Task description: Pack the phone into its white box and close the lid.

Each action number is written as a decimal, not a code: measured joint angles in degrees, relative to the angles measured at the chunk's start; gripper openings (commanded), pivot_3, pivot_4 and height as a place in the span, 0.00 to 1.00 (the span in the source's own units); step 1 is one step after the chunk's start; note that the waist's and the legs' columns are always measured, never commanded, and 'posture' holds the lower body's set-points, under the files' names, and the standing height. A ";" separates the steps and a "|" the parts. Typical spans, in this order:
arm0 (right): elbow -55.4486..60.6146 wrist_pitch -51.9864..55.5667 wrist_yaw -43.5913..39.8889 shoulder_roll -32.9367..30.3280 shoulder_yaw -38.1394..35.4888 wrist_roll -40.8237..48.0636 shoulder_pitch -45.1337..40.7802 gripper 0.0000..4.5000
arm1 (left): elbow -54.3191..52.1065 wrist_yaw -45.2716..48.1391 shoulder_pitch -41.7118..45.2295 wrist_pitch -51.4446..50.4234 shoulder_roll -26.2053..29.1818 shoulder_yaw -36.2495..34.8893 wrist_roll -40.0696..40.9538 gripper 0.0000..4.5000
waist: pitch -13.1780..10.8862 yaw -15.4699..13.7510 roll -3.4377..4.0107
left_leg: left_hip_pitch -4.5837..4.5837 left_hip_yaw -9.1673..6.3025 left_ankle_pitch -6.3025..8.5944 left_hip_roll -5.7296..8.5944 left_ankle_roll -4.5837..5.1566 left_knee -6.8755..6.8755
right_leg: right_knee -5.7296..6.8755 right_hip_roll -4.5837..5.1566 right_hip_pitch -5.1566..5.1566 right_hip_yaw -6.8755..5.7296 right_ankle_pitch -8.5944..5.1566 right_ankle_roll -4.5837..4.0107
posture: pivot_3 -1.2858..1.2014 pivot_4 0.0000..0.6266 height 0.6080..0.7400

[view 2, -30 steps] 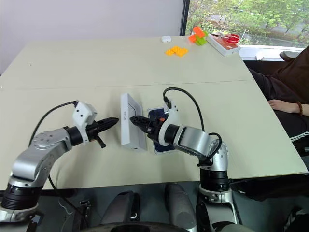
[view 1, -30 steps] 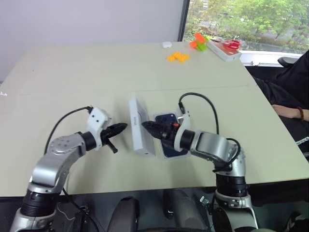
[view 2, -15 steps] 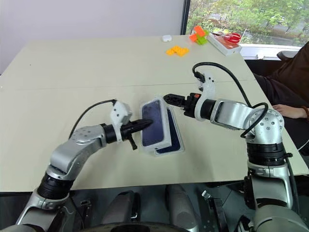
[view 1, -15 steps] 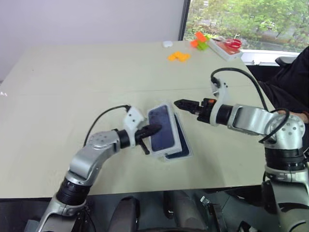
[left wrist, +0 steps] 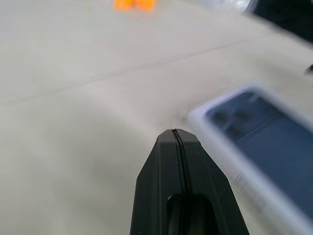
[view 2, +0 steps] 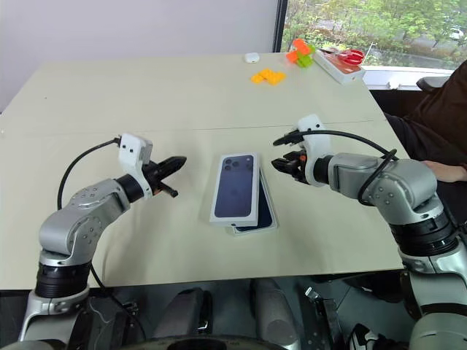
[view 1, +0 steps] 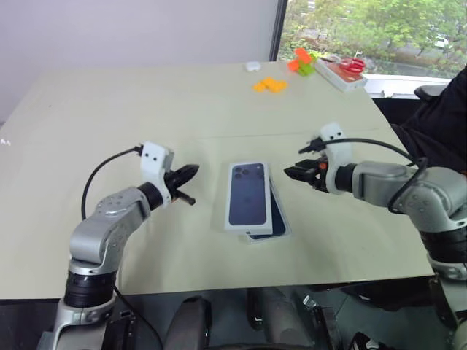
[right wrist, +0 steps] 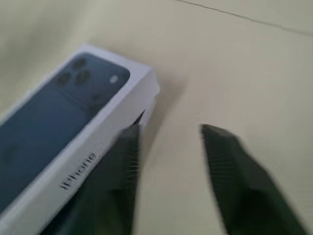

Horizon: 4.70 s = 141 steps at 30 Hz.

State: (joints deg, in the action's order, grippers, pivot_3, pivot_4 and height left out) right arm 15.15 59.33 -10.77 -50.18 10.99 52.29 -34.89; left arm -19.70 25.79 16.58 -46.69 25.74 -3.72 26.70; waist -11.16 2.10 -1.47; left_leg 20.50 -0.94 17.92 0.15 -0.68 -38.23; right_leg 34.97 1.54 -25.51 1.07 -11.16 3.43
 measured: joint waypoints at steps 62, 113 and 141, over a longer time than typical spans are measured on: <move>12.84 0.34 -26.12 0.01 1.06 -26.32 10.00 0.01 | -3.45 12.88 3.08 -4.26 1.76 20.45 -2.44 0.00 | 0.00 -1.30 -0.02 | -0.07 0.30 0.00 0.06 0.00 -0.06 | 0.07 0.02 0.02 0.11 -0.06 -0.08 | 0.52 0.24 1.00; 12.37 -2.24 -30.37 1.58 -0.32 -31.82 13.55 0.01 | -2.38 12.91 3.32 -4.00 0.43 18.36 -3.19 0.00 | 0.01 -1.29 -0.03 | -0.12 0.35 0.00 0.06 0.00 -0.13 | 0.16 0.00 0.06 0.11 0.01 -0.04 | 0.52 0.24 1.00; 20.00 -11.10 -39.24 -2.60 -7.97 -25.49 22.20 0.01 | 9.98 2.76 17.07 -6.79 -9.17 15.07 -4.14 0.00 | 0.02 -1.43 -0.06 | -0.14 0.33 0.00 0.15 0.00 -0.23 | 0.19 0.01 0.17 0.10 0.04 -0.02 | 0.52 0.24 1.00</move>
State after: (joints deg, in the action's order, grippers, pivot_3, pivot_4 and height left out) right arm 35.16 48.23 -50.01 -52.78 3.02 26.80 -12.69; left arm -9.72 28.55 33.65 -53.47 16.57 11.35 22.55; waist -11.14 0.67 -1.53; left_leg 20.36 -0.60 17.92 0.30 -0.69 -38.46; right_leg 35.16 1.55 -25.34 1.18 -11.12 3.41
